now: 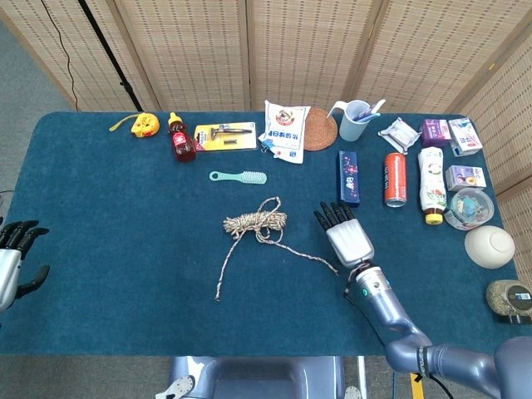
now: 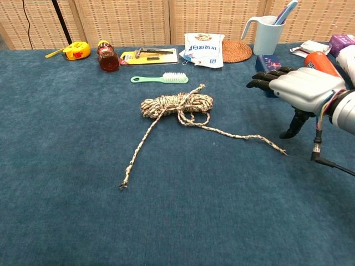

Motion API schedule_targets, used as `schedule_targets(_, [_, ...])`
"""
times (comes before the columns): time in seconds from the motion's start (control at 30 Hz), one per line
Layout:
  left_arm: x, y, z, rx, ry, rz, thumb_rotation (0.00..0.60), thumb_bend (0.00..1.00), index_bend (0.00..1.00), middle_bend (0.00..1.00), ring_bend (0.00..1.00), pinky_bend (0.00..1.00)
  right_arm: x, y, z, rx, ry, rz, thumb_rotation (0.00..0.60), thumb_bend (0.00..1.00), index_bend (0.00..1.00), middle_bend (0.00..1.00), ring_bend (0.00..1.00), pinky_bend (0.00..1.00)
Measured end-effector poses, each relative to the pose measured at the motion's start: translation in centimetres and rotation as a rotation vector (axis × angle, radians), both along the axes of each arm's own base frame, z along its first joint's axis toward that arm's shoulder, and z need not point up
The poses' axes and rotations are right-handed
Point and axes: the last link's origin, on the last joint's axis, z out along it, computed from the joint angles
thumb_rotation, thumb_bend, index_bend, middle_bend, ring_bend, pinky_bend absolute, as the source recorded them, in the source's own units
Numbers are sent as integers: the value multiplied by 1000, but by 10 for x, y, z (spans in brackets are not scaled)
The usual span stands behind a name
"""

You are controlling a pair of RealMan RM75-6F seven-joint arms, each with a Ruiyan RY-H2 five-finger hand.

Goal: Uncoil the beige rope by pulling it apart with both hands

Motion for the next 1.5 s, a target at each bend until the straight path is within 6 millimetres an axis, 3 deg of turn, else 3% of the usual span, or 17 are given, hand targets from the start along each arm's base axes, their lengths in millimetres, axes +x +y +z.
schedule_targets(0.2, [1, 0, 1, 3, -1, -2, 600, 290, 249, 196, 133, 11, -15, 0, 17, -28, 5, -21, 600, 114, 86, 0, 0, 0])
schedule_targets(0.47, [0, 1, -1, 0, -8, -2, 600, 290, 249, 196, 133, 10, -3, 20, 30, -5, -74, -31, 600, 114, 89, 0, 0, 0])
schedule_targets(0.7, [0, 0, 0, 0, -10, -7, 600, 290, 249, 196, 133, 10, 7, 35, 17, 56, -85, -38, 600, 115, 88, 0, 0, 0])
schedule_targets(1.1, [-6, -6, 4, 9, -7, 13, 600, 290, 249, 196, 133, 7, 22, 29, -9, 88, -83, -24, 600, 115, 86, 0, 0, 0])
schedule_targets(1.5, [-6, -6, 3, 6, -9, 12, 600, 290, 248, 195, 133, 6, 7, 15, -11, 48, -30, -39, 600, 114, 87, 0, 0, 0])
